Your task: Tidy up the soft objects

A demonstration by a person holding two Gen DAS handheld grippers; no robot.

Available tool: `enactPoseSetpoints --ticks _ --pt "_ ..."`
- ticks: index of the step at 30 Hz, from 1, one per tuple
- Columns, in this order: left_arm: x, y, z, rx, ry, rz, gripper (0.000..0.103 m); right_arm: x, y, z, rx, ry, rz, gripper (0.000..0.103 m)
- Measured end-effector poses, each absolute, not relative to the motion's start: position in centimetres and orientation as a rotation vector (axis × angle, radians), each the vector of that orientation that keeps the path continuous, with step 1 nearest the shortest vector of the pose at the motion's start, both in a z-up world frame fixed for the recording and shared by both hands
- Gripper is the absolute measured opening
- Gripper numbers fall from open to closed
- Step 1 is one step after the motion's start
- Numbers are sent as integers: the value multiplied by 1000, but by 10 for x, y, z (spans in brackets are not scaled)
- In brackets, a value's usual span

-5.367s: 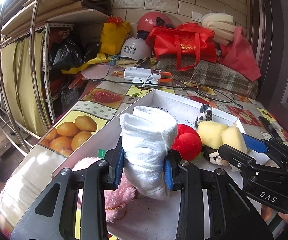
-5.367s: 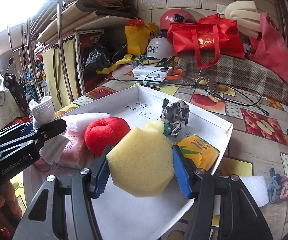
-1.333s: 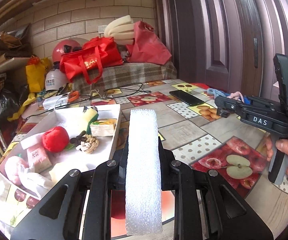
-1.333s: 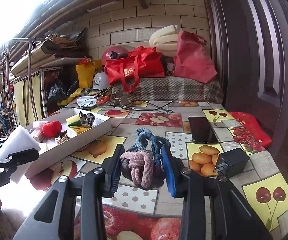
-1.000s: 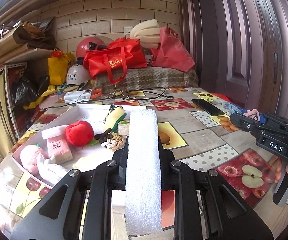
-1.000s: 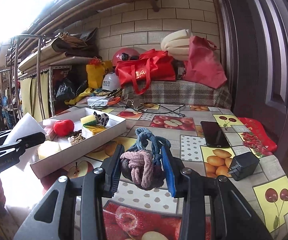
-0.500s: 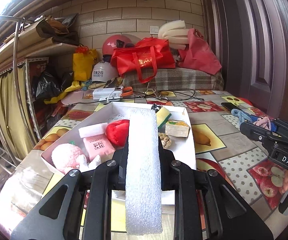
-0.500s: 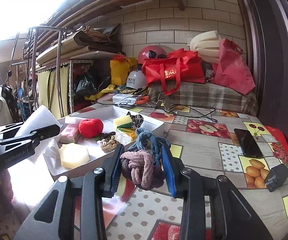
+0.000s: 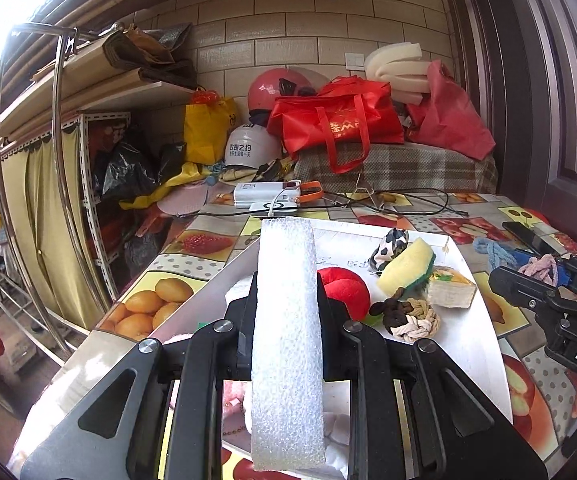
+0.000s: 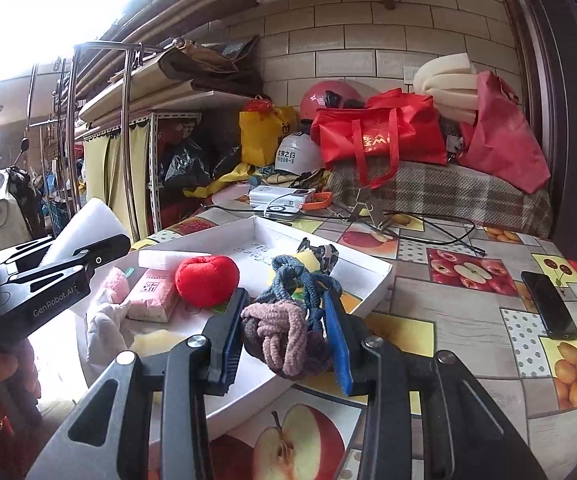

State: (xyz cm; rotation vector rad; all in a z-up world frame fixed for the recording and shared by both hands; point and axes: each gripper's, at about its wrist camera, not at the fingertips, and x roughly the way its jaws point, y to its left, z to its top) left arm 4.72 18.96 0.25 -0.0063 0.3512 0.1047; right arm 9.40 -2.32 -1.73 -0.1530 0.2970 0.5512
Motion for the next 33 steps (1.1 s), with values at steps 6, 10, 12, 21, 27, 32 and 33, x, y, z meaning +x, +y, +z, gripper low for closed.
enactPoseSetpoints --ticks 6,10,12,21,27,32,33 --pt "58 193 2 -12 369 123 20 119 9 -18 -190 326 542 38" --pt "68 191 2 14 392 133 20 129 20 -19 -203 353 522 42" --pt "70 192 1 12 405 145 20 128 21 -20 -210 360 521 64" --pt "63 206 2 -44 366 235 103 125 14 -19 -183 314 505 103" --pt "59 203 3 -26 340 256 103 121 15 -17 -192 281 494 103" --pt "56 202 4 -24 326 262 103 116 14 -15 -187 246 491 103" --pt "54 201 4 -22 317 269 103 114 13 -14 -183 238 489 103"
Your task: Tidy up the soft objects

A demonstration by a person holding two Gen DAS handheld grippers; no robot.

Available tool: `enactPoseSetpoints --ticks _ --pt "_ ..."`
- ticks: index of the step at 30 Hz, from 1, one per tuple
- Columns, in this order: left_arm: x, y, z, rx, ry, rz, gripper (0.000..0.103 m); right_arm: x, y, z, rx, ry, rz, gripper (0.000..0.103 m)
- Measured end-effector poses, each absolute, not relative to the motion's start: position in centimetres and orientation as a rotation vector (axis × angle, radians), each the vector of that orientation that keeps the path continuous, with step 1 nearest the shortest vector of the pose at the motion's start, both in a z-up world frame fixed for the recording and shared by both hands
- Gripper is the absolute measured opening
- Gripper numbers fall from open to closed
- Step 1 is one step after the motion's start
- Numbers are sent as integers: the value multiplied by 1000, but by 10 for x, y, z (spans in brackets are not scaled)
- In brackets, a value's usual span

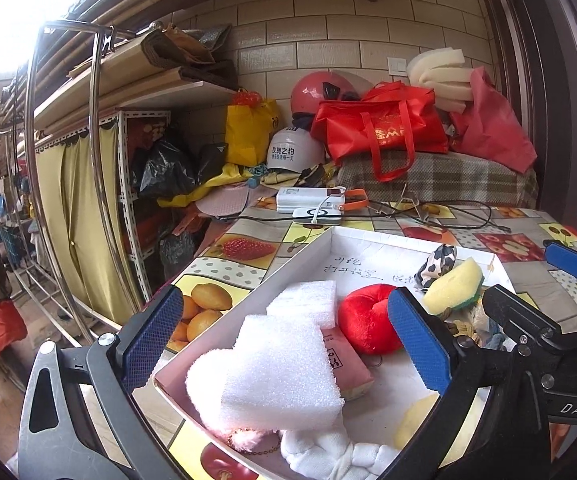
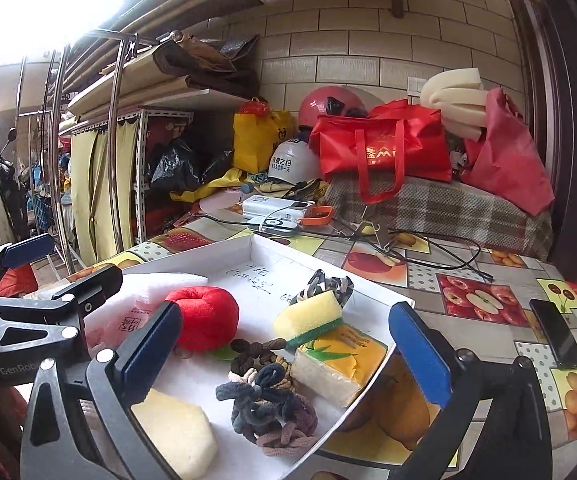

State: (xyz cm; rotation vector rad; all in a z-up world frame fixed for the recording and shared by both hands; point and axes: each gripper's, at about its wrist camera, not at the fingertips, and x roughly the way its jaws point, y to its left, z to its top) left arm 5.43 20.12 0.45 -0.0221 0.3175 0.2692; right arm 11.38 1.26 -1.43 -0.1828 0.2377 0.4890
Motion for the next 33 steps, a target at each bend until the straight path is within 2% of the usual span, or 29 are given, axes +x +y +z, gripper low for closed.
enactPoseSetpoints --ticks 33 --pt "17 175 3 -32 318 330 103 85 -27 -12 -96 191 450 103"
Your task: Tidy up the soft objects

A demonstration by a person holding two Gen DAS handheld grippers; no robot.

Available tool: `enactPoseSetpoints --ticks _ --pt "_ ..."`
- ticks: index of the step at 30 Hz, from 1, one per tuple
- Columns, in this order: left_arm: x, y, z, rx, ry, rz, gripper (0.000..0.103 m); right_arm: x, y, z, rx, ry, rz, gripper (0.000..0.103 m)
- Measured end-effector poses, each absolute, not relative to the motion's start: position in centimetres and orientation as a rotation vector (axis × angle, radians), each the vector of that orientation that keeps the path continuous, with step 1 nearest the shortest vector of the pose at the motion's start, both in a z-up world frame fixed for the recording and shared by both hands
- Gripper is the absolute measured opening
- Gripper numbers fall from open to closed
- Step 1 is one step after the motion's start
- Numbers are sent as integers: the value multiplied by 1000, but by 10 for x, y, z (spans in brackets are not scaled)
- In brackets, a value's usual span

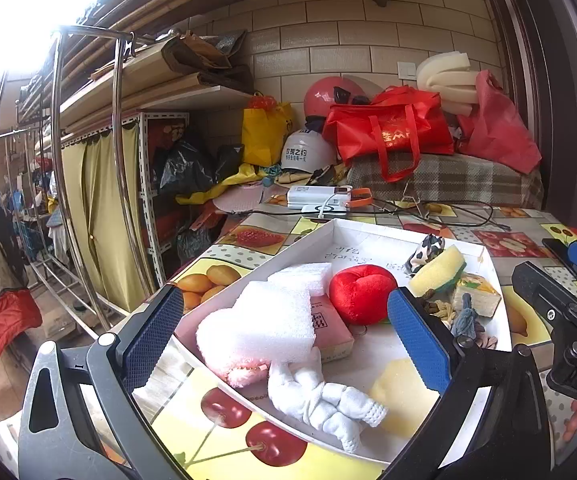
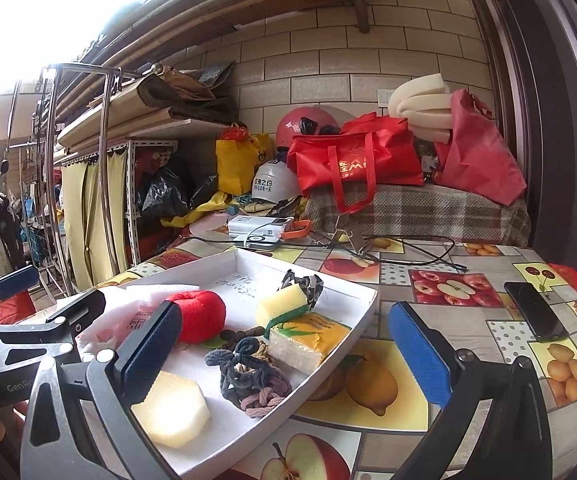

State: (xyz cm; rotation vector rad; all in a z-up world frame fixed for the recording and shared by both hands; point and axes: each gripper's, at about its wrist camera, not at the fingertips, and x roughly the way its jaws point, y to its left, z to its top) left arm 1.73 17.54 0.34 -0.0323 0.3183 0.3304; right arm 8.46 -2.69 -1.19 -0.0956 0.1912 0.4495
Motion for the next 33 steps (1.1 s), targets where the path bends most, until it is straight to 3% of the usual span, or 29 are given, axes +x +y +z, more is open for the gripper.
enactPoseSetpoints --ticks 33 --pt "-15 130 -2 -32 444 265 103 35 -140 -14 -57 242 322 103"
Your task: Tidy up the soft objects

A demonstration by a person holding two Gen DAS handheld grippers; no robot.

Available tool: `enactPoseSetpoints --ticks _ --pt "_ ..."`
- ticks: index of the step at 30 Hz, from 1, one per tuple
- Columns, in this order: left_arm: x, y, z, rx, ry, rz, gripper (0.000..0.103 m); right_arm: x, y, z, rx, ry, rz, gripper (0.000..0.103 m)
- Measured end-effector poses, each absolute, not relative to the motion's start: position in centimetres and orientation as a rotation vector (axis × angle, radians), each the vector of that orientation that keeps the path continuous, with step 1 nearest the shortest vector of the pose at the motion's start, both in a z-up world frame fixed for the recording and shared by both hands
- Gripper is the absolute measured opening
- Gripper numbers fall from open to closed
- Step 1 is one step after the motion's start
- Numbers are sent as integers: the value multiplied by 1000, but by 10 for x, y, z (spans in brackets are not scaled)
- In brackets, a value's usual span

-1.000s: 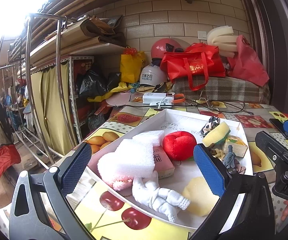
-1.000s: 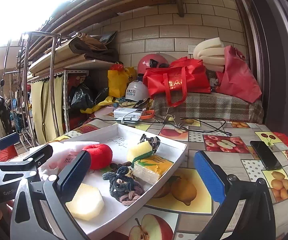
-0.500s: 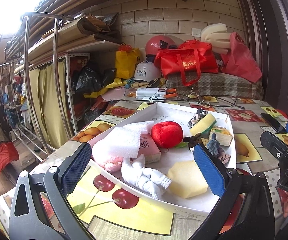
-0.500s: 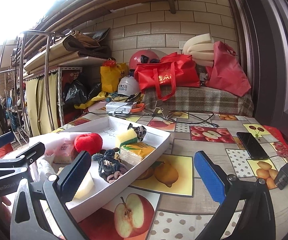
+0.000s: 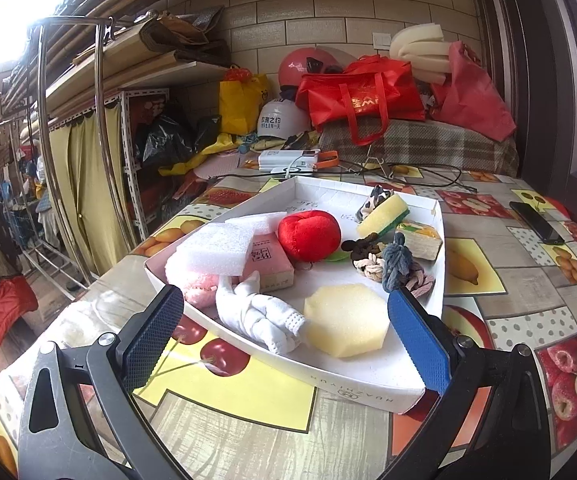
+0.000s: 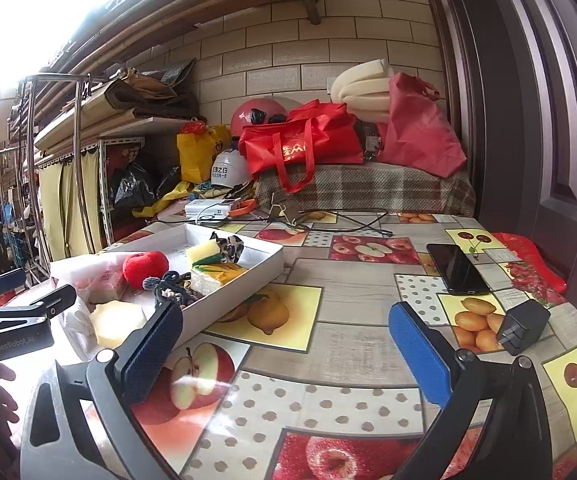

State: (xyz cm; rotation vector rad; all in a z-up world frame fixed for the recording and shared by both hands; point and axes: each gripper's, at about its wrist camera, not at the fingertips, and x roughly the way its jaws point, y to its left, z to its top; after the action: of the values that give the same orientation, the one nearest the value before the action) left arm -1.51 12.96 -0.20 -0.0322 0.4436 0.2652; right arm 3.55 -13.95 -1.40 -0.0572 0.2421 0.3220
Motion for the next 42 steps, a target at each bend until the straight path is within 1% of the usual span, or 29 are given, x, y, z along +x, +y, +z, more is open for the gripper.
enactPoseSetpoints --ticks 4,10,15,18,23,42 --pt "-19 126 -4 -70 479 231 103 14 -169 -9 -9 176 273 103" --pt "-38 99 5 13 431 245 103 -16 -211 2 119 71 166 103" --pt "-39 86 6 56 504 378 103 7 -222 -5 167 207 92 103" --pt "-38 89 11 17 540 337 103 20 -221 -11 160 280 77 103" --pt "-41 95 25 -28 539 311 103 35 -224 -24 195 384 126 103" --pt "-43 111 37 -95 539 324 103 36 -221 -23 165 387 123 103"
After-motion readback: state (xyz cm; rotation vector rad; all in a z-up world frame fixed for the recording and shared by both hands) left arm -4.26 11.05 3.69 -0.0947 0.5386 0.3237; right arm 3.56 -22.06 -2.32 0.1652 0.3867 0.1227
